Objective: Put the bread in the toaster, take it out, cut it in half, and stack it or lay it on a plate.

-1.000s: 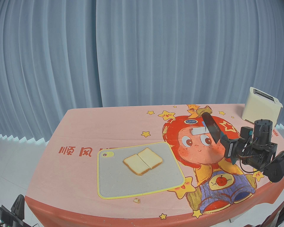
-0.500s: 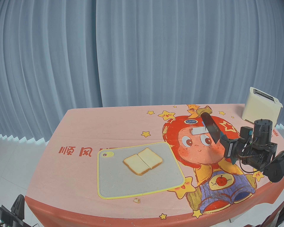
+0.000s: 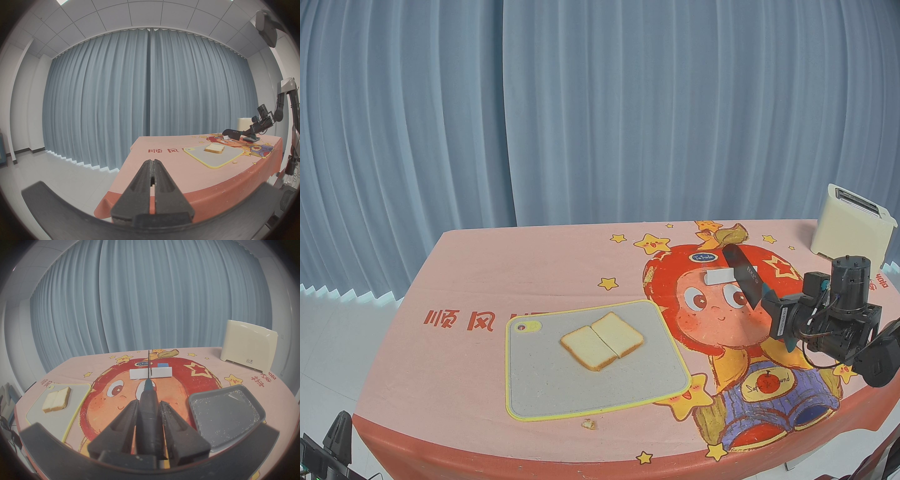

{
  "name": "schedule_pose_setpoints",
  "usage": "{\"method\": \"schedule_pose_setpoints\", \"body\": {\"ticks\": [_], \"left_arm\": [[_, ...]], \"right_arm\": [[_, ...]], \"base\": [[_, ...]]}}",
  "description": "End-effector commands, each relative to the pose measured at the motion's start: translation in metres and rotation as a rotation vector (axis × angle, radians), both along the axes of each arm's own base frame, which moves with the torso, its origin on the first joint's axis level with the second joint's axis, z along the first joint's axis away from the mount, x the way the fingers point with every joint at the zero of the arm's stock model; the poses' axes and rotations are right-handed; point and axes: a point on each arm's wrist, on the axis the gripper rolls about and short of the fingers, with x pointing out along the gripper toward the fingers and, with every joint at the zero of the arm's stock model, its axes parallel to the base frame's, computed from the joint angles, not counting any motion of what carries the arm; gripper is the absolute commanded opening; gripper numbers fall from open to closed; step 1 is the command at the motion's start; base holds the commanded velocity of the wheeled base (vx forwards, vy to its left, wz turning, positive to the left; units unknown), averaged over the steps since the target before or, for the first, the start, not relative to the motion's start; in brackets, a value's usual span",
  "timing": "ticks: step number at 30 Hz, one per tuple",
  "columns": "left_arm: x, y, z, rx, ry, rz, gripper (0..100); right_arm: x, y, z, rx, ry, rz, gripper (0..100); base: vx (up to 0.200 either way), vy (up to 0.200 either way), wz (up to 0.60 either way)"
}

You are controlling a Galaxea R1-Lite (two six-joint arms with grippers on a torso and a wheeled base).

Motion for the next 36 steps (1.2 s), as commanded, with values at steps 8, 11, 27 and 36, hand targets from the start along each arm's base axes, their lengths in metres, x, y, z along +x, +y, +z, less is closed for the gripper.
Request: {"method": "schedule_pose_setpoints", "body": {"ticks": [8,11,27,36], "left_arm": [[0.0001,0.0,-0.0052,0.0,0.002,0.001,0],[0.0001,0.0,-0.0052,-0.002,0.002,0.001,0],[0.0001,0.0,-0.0052,0.0,0.002,0.001,0],[0.0001,0.0,-0.0052,0.0,0.002,0.001,0]], "right_arm": [[0.0021,0.0008,-0.0052,-0.007,0.019,0.001,0],[0.0022,0.0009,-0.0056,-0.007,0.021,0.001,0],[0.0025,0.001,-0.0052,-0.007,0.019,0.001,0],[0.0024,0.0037,-0.0038,-0.007,0.012,0.004,100]], "base": [[0.0,0.0,0.0],[0.0,0.0,0.0],[0.0,0.0,0.0],[0.0,0.0,0.0]]}}
